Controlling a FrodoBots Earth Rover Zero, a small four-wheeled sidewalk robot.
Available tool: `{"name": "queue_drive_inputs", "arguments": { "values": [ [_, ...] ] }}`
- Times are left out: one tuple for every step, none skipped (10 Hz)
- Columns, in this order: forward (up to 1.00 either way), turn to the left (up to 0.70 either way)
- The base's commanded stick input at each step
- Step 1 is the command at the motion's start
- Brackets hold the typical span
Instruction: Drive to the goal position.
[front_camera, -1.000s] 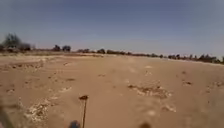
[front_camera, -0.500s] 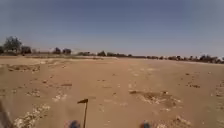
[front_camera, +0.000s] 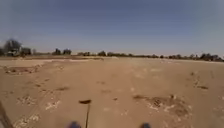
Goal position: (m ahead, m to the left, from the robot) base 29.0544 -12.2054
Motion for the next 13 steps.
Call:
{"name": "queue_drive_inputs", "arguments": {
  "values": [
    [0.50,0.00],
    [0.50,0.00],
    [0.50,0.00],
    [0.50,0.00],
    [0.50,0.00],
    [0.50,0.00],
    [0.50,0.00],
    [0.50,0.00],
    [0.50,0.00],
    [0.50,0.00],
    [0.50,0.00],
    [0.50,0.00],
    [0.50,0.00]
  ]
}}
